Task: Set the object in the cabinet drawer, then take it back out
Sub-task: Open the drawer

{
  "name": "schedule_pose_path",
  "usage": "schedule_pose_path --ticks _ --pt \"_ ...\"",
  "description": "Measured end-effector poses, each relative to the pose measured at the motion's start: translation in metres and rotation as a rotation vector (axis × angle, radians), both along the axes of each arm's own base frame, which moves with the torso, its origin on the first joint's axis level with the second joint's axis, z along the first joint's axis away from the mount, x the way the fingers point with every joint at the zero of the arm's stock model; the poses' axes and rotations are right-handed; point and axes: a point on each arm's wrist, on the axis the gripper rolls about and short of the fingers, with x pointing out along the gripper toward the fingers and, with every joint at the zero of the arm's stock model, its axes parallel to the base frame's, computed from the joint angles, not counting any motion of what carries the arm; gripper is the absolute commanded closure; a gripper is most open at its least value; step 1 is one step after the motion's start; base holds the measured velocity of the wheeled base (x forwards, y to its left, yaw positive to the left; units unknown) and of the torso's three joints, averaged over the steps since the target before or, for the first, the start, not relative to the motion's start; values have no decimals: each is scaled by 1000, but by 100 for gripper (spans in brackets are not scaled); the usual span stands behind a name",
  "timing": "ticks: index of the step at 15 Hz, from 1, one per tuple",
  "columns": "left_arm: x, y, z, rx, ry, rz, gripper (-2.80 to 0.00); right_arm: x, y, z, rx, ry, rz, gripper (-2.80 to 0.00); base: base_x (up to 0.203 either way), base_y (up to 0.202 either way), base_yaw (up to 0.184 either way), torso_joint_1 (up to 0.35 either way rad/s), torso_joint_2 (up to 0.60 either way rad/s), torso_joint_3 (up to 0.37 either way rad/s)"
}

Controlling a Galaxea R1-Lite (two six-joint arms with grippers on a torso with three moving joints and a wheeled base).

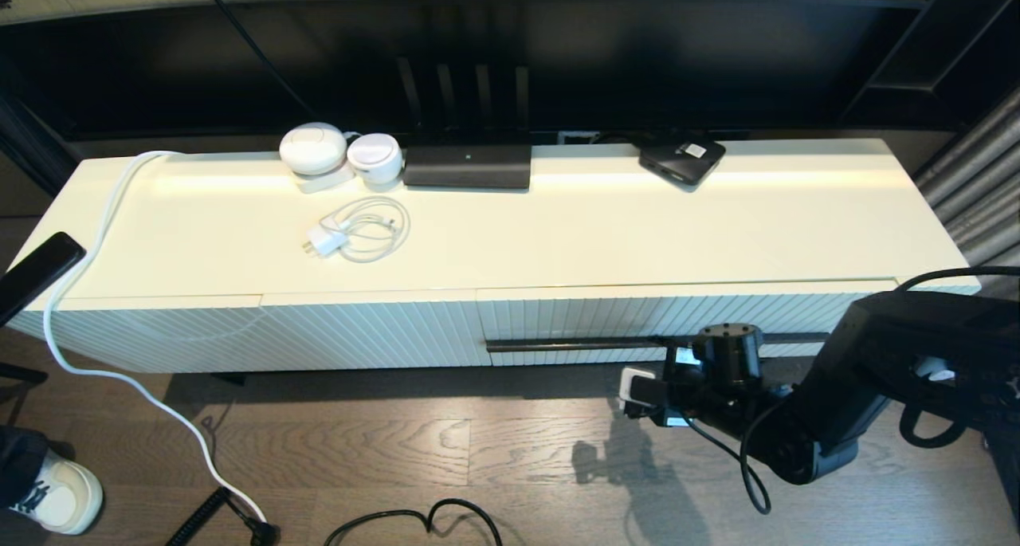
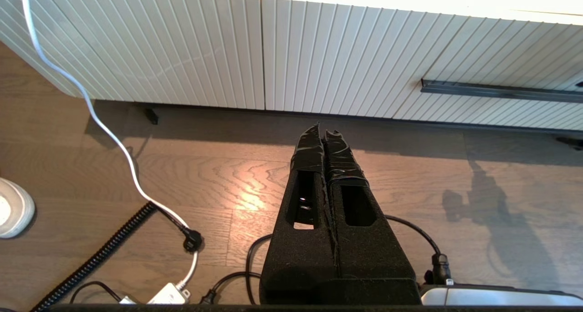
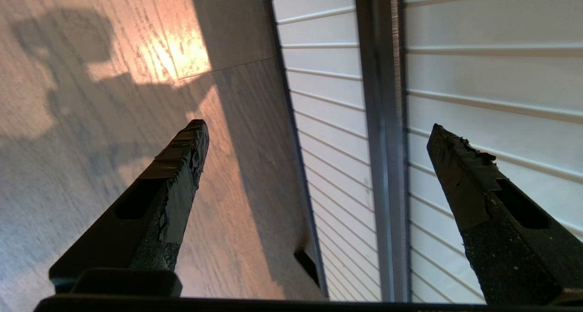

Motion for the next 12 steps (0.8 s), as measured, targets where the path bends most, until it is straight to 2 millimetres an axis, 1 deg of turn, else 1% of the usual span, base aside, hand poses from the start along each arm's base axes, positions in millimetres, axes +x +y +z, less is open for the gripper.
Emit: schedule_pose_path --ticks 3,4,12 --pt "0 0 0 0 0 0 0 5 2 7 10 -31 2 -280 0 0 0 0 0 0" --pt "0 0 0 0 0 0 0 8 3 7 11 -35 2 -280 0 0 0 0 0 0" --pt "0 0 0 0 0 0 0 16 4 -7 8 -23 -1 -280 0 0 0 0 0 0"
